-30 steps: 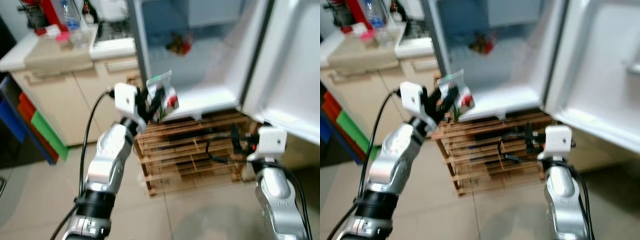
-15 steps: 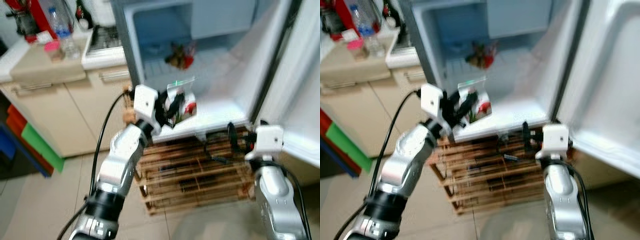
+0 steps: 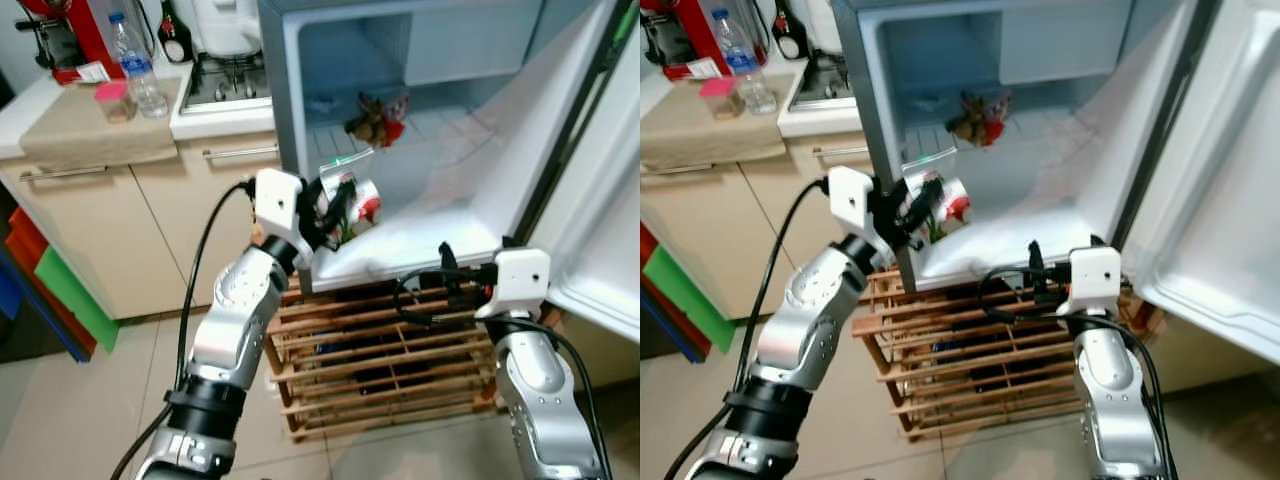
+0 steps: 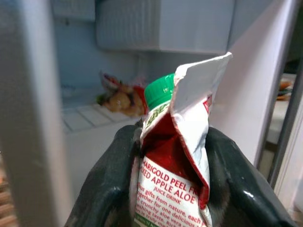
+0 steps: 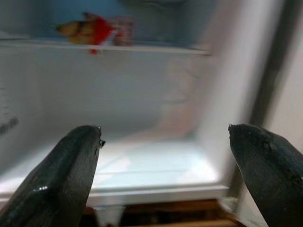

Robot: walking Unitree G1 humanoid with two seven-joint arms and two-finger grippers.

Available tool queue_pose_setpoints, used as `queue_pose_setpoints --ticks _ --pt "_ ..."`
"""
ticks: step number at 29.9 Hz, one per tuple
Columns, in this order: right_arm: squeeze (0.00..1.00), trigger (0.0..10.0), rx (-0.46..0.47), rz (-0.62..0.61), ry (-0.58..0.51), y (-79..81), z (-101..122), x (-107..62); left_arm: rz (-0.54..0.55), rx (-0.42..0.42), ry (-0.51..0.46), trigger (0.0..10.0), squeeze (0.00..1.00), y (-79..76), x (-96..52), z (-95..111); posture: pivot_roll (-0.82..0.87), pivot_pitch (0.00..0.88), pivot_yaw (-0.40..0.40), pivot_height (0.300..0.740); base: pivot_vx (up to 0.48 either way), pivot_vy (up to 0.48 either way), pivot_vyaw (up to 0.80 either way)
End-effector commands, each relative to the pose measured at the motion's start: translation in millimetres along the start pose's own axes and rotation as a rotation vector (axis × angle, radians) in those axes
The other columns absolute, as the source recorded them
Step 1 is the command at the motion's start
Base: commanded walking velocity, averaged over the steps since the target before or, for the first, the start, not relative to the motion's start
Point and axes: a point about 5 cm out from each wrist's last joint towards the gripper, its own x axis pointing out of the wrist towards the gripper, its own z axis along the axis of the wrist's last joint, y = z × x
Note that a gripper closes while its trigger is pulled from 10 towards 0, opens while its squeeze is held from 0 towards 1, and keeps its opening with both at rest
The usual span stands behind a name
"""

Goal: Restocking fridge

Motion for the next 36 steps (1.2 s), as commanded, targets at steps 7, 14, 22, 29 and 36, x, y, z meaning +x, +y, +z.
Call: queue_pose_setpoints --ticks 7,14,22,29,36 --pt "0.0 10.0 0.005 -0.001 -0.003 -0.9 2.5 -2.8 0.024 0.052 -0.004 10.0 0.0 2.9 8.4 6.0 -0.19 0.0 0.086 0.74 0.0 0.0 0.0" --pt "0.0 10.0 0.005 -0.006 0.002 -0.9 2.0 -6.3 0.025 -0.016 0.023 10.0 0.0 0.0 13.8 1.6 -0.2 0.0 0.093 0.74 0.41 0.0 0.0" --pt "0.0 10.0 -0.003 0.022 -0.008 1.5 6.7 -4.0 0.234 -0.116 0.055 10.0 0.0 15.0 19.2 -4.0 -0.2 0.0 0.087 0.74 0.23 0.0 0.0" --pt "0.0 10.0 -0.009 0.117 -0.01 13.9 9.8 -7.9 0.244 -0.107 0.064 10.0 0.0 18.7 19.3 -5.5 -0.2 0.0 0.083 0.74 0.0 0.0 0.53" --pt "0.0 10.0 -0.013 0.114 0.026 7.7 6.4 -18.8 0.172 -0.05 0.117 10.0 0.0 12.1 39.3 -9.5 -0.21 0.033 0.064 0.74 0.0 0.0 0.0"
